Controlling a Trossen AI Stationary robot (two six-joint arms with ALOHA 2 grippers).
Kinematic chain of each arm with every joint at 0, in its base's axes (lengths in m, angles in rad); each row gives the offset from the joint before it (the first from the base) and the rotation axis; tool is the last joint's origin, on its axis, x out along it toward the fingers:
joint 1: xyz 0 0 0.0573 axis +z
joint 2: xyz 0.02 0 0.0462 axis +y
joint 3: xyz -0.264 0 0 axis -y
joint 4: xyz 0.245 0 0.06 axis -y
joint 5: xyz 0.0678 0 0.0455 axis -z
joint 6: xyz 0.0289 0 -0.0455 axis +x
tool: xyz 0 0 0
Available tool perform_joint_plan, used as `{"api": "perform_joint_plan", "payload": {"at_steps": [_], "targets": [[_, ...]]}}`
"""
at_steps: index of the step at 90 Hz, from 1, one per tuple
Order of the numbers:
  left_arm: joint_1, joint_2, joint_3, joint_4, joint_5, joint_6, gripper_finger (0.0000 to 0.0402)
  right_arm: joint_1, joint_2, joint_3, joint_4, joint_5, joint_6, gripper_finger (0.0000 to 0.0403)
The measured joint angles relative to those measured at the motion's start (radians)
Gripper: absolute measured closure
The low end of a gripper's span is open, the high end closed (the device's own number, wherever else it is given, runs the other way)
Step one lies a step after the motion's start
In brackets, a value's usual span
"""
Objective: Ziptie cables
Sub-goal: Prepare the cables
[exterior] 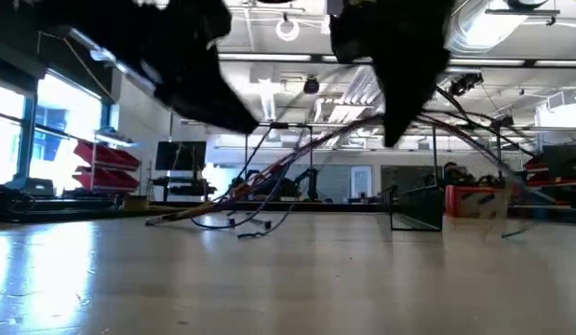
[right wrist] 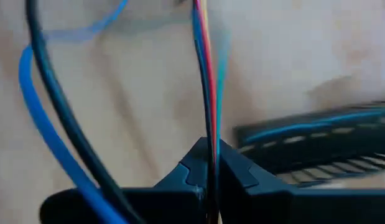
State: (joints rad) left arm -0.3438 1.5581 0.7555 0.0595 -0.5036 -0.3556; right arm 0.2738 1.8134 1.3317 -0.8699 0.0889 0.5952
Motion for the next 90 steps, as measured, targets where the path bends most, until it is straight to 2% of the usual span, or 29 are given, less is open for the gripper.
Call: {"api": "perform_joint_plan", "payload": {"at_steps": [10,20,41,50,64,77,90], "targets": [[0.012,0.000,0.000,-0.210,0.063,-0.138,0.0202,-0.001,0.000,-0.092,0.045,-0.030,0.007,0.0403],[0.025,0.000,0.000,-0.338,0.111,-0.213,0.0210,-0.008,0.000,-0.165,0.044,-0.031,0.033,0.0403],[0.030,-0.003,0.000,-0.363,0.186,-0.221,0.0225,-0.011,0.000,-0.239,0.118,-0.012,-0.033,0.0392],[0.029,-0.014,0.000,-0.356,0.225,-0.247,0.0229,-0.011,-0.007,-0.231,0.085,-0.012,-0.091,0.0359],[0.020,-0.055,-0.001,-0.350,0.246,-0.291,0.0229,-0.009,-0.051,-0.173,-0.033,0.028,-0.144,0.0278],[0.021,-0.051,0.000,-0.292,0.401,-0.277,0.0229,0.014,-0.127,-0.141,-0.063,0.041,-0.158,0.0209],[0.020,-0.003,0.000,-0.202,0.440,-0.199,0.0230,0.063,-0.187,-0.141,-0.030,0.139,-0.159,0.0171]]}}
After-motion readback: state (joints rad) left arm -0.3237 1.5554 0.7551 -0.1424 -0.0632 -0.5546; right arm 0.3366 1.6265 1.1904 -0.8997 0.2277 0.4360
